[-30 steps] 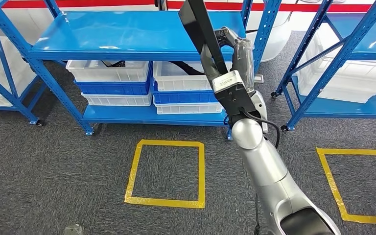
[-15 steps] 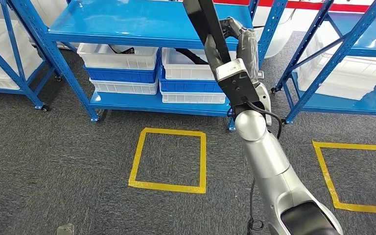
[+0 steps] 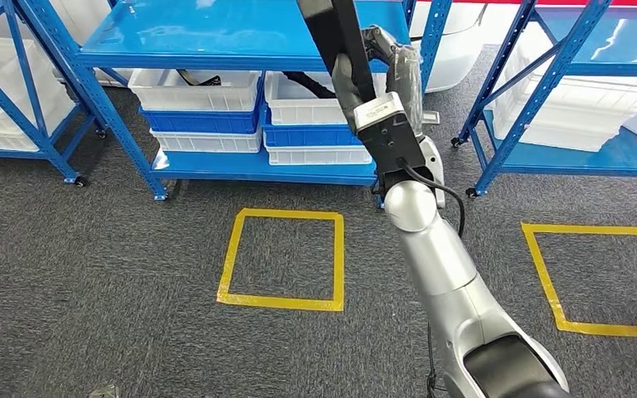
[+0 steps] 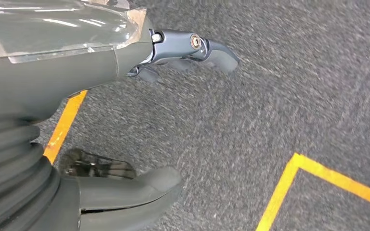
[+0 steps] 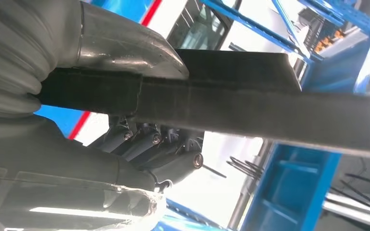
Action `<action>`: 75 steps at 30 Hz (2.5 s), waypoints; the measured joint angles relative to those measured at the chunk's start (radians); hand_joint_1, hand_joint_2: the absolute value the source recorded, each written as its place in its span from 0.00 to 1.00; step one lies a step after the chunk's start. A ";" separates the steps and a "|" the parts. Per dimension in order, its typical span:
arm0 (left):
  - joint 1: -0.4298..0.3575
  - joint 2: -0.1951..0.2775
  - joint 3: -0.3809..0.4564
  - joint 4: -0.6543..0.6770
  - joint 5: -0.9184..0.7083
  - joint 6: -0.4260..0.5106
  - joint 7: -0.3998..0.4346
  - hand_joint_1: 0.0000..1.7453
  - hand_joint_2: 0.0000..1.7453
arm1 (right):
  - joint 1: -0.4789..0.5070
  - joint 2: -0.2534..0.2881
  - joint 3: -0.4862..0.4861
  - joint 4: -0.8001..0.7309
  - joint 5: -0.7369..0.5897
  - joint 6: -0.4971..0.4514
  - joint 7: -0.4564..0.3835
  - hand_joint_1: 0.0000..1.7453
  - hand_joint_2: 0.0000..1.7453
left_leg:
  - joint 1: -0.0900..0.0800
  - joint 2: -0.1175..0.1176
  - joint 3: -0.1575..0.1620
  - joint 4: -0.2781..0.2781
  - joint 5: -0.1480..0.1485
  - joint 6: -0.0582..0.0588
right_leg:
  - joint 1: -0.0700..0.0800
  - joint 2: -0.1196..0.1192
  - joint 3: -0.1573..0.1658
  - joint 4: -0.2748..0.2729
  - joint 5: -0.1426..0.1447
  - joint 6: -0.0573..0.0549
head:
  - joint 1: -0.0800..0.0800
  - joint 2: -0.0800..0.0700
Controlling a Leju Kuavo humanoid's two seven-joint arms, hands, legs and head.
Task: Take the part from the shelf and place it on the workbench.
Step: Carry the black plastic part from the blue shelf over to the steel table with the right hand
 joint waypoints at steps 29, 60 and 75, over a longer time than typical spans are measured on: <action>0.013 0.009 0.034 0.000 0.017 0.005 -0.018 0.00 1.00 | -0.018 0.046 0.005 0.080 -0.006 -0.020 -0.051 1.00 1.00 | -0.011 -0.003 0.151 -0.253 0.086 0.034 | 0.000 0.001 -0.046 0.020 0.021 0.060 | 0.000 0.000; 0.020 0.023 0.065 0.000 0.021 0.012 -0.028 0.00 1.00 | -0.042 0.074 0.024 0.174 0.048 -0.062 -0.067 1.00 1.00 | 0.001 -0.005 -0.007 0.023 -0.019 -0.001 | 0.002 -0.019 -0.065 0.050 0.015 0.012 | 0.000 0.000; 0.021 0.025 0.069 0.000 0.022 0.012 -0.032 0.00 1.00 | -0.039 0.080 0.025 0.197 0.030 -0.060 -0.075 1.00 1.00 | -0.014 -0.025 0.156 -0.275 0.097 0.064 | 0.011 0.003 -0.191 0.320 -0.103 0.024 | 0.003 0.000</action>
